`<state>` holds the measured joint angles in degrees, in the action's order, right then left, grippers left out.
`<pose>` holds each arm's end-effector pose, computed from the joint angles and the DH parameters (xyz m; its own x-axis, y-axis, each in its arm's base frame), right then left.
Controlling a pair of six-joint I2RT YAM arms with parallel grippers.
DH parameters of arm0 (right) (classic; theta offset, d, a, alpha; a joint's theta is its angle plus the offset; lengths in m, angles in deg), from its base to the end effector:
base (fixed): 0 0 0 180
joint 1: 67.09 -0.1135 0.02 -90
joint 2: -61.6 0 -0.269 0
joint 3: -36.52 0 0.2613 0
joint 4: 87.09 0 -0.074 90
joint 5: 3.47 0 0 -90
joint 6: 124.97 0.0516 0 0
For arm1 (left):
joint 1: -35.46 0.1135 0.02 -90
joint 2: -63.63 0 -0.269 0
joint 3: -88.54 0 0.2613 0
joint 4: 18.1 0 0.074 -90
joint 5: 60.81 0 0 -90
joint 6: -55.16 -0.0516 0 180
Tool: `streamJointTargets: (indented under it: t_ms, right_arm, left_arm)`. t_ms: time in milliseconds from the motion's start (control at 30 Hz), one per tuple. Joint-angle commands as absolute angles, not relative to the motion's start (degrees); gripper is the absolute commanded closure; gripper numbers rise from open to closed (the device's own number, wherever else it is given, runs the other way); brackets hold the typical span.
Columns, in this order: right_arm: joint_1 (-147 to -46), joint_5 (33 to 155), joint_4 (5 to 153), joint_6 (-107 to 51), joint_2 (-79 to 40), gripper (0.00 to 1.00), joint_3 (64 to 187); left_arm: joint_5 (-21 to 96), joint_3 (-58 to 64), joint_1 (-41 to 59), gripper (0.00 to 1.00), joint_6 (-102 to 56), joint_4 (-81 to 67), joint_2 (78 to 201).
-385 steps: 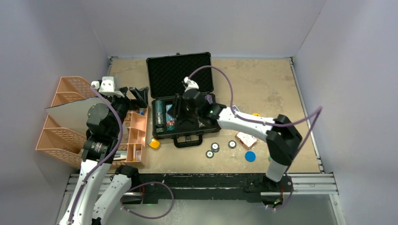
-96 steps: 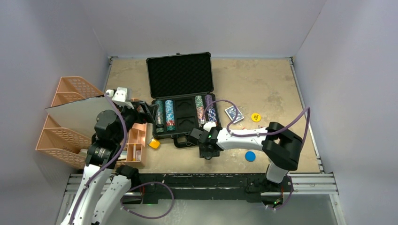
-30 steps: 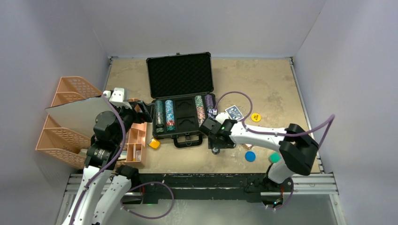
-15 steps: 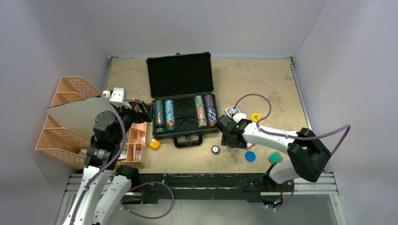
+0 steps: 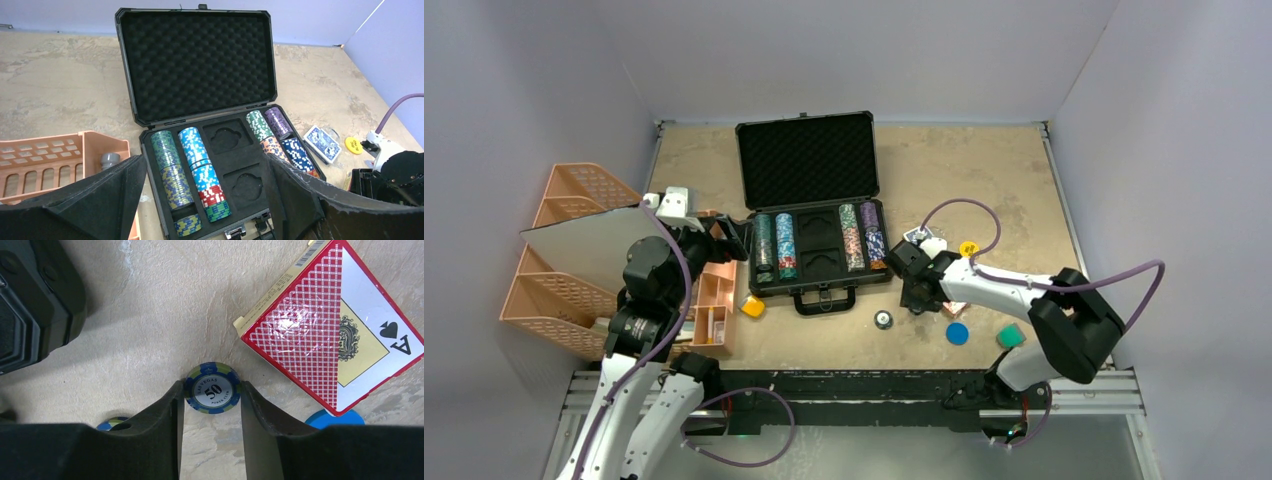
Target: Pack up texas hold em set
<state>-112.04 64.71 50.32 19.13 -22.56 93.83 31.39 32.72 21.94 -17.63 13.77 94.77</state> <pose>0.2036 0.1762 0.1489 -0.8450 0.2190 -0.4878 0.2064 0.9752 0.0804 0.1471 -0.0374 0.3460 -0.1963 -0.2569 -0.9463 0.2225 0.9282 -0.2981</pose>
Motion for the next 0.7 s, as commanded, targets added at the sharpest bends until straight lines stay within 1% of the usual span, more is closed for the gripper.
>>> streamJointTargets:
  t_ms: [0, 133, 267, 333, 400, 533, 667]
  right_arm:
    - [-111.74, 61.61, 46.62, 17.7, -22.1, 0.68, 96.52]
    - [-112.04, 63.03, 46.43, 15.68, -18.67, 0.69, 99.04]
    - [-113.86, 67.16, 48.65, 13.68, -17.6, 0.68, 100.26]
    - [-114.74, 70.52, 49.8, 12.96, -18.97, 0.68, 100.86]
    - [-116.86, 71.27, 50.21, 12.93, -20.86, 0.68, 101.89]
    - [-121.63, 70.5, 49.26, 13.12, -26.09, 0.66, 105.51]
    - [-123.22, 67.79, 46.39, 14.03, -29.34, 0.65, 107.47]
  left_arm:
    - [31.23, 31.23, 22.37, 0.12, -17.0, 12.71, 94.85]
    - [31.21, 31.23, 22.41, 0.12, -16.92, 12.76, 94.76]
    - [31.21, 31.23, 22.45, 0.12, -16.95, 12.76, 94.76]
    - [31.27, 31.23, 22.54, 0.12, -16.91, 12.75, 94.83]
    - [31.38, 31.3, 22.54, 0.12, -16.91, 12.74, 94.84]
    - [31.38, 31.29, 22.63, 0.12, -16.91, 12.67, 95.14]
    - [31.54, 31.29, 22.63, 0.12, -16.91, 12.59, 95.22]
